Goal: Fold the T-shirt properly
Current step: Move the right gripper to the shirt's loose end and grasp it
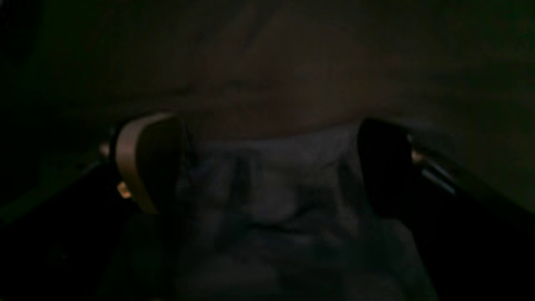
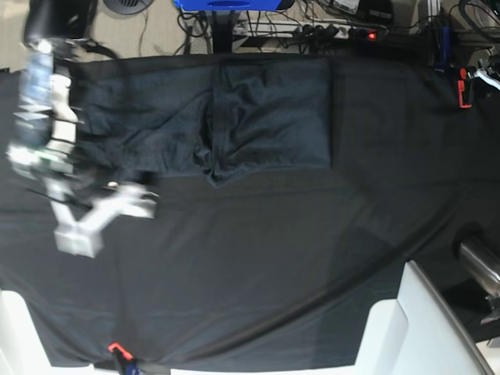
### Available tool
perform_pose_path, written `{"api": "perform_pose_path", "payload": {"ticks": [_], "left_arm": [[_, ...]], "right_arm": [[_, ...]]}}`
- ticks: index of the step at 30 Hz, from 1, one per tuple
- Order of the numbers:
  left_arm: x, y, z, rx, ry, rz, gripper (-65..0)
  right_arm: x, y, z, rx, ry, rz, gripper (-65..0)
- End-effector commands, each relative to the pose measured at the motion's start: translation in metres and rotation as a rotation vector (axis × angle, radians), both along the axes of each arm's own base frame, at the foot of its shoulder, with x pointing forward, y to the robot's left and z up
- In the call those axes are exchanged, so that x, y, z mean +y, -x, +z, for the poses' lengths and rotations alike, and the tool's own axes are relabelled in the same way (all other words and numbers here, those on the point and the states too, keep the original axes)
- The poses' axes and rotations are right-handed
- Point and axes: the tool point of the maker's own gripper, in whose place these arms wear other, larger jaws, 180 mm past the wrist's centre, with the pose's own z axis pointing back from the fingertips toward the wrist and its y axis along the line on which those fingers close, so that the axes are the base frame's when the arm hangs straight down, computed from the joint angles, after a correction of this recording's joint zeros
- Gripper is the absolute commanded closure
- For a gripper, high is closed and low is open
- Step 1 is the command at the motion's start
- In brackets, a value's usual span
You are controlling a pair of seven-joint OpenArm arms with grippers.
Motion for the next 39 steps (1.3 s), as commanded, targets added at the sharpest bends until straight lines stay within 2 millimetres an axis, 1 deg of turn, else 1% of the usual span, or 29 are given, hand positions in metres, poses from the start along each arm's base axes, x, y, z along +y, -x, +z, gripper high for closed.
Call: {"api": "perform_pose_path", "payload": {"ticks": [1,2,4,6,9,12,17,18,21,22,25,27,30,32,35,37,39], "left_arm": [[0.007,-0.007,0.013,-0.033,-0.027,-0.014,0.0],[0.007,-0.008,0.013,-0.033,-0.026,-0.016,0.0],[0.007,-0.007,0.013,-0.033,-0.025,-0.015,0.0],[0.006,-0.007,0.012,-0.033,-0.024,-0.014,0.0],[0.006,-0.007,0.012,-0.033,-0.022,-0.014,0.0],[0.006,-0.007,0.012,-0.033,-0.022,-0.014,0.0],[0.006,-0.005,0.011,-0.028,-0.022,-0.014,0.0],[0.006,-0.005,0.011,-0.027,-0.021,-0.013,0.0],[0.006,-0.004,0.011,-0.026,-0.021,-0.013,0.0],[0.006,-0.004,0.011,-0.026,-0.021,-0.013,0.0],[0.005,-0.004,0.010,-0.026,-0.020,-0.012,0.0],[0.005,-0.003,0.010,-0.024,-0.020,-0.012,0.0],[0.005,-0.003,0.010,-0.023,-0.019,-0.011,0.0],[0.005,-0.003,0.010,-0.024,-0.020,-0.012,0.0],[0.004,-0.003,0.009,-0.025,-0.016,-0.010,0.0],[0.004,-0.003,0.008,-0.023,-0.014,-0.008,0.0],[0.005,-0.003,0.009,-0.023,-0.016,-0.009,0.0]], "right_arm": [[-0.014,-0.004,0.013,-0.063,-0.021,0.008,-63.8],[-0.022,0.000,0.014,-0.095,-0.050,0.040,-63.8],[-0.032,0.011,0.005,-0.093,-0.088,0.095,-63.9],[-0.033,0.020,-0.012,-0.053,-0.119,0.172,-63.9],[-0.042,0.028,-0.046,0.056,-0.211,0.137,-63.9],[-0.050,0.039,-0.069,0.132,-0.274,0.101,-63.9],[-0.060,0.044,-0.075,0.158,-0.274,0.087,-63.9],[-0.066,0.045,-0.075,0.161,-0.266,0.079,-63.9],[-0.078,0.057,-0.090,0.212,-0.299,0.027,-63.9],[-0.084,0.062,-0.095,0.231,-0.302,0.011,-63.9],[-0.091,0.064,-0.102,0.230,-0.311,-0.016,-63.9],[-0.097,0.068,-0.106,0.246,-0.311,-0.029,-63.9],[-0.094,0.075,-0.113,0.277,-0.325,-0.032,-63.6],[-0.088,0.079,-0.117,0.298,-0.338,-0.025,-63.5],[-0.058,0.085,-0.125,0.336,-0.372,0.025,-63.3],[-0.044,0.086,-0.127,0.349,-0.372,0.069,-63.2],[-0.023,0.090,-0.131,0.362,-0.388,0.105,-63.2]]}}
